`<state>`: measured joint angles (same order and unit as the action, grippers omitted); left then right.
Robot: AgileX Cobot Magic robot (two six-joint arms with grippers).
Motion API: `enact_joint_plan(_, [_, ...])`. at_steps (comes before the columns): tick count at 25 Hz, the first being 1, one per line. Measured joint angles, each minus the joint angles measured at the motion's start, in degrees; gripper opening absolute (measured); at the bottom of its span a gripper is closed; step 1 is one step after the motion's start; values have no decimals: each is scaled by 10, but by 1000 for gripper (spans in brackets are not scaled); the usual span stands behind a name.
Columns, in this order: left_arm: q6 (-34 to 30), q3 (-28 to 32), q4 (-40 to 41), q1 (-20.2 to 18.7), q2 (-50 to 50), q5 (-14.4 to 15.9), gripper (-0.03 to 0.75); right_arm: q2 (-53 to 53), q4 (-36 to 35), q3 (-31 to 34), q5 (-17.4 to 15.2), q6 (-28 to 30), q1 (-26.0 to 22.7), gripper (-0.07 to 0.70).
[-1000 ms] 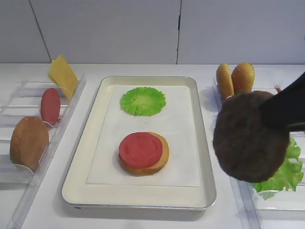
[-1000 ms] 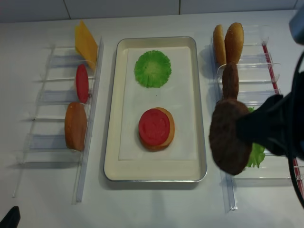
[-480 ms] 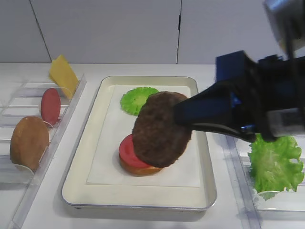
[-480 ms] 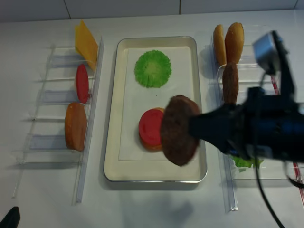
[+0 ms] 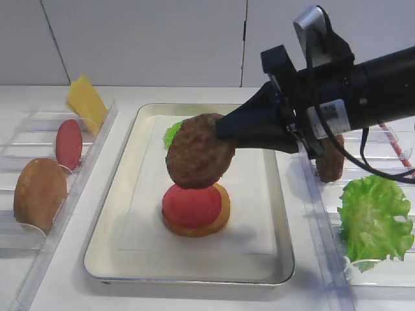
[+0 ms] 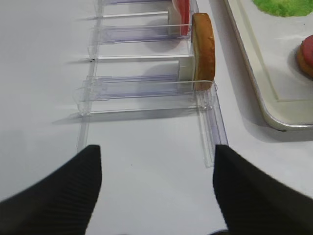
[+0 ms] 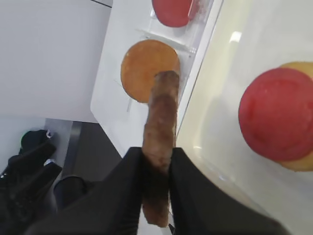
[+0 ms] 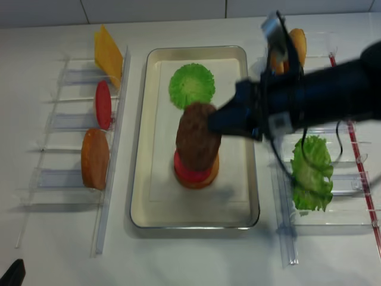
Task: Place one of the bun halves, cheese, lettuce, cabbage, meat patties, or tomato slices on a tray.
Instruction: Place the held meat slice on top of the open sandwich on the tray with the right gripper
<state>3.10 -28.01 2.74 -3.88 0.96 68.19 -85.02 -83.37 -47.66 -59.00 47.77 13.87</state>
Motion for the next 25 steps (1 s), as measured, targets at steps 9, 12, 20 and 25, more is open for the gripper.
enact_joint_plan(9, [0, 0, 0, 0, 0, 0, 485, -140, -45, -34, -71, 94, -24, 138])
enact_joint_plan(12, [0, 0, 0, 0, 0, 0, 485, -163, -73, -34, -70, 118, -24, 138])
enact_joint_plan(20, [0, 0, 0, 0, 0, 0, 485, -208, -88, -35, -70, 154, 2, 138])
enact_joint_plan(25, [0, 0, 0, 0, 0, 0, 485, -229, -90, -35, -67, 165, 2, 138])
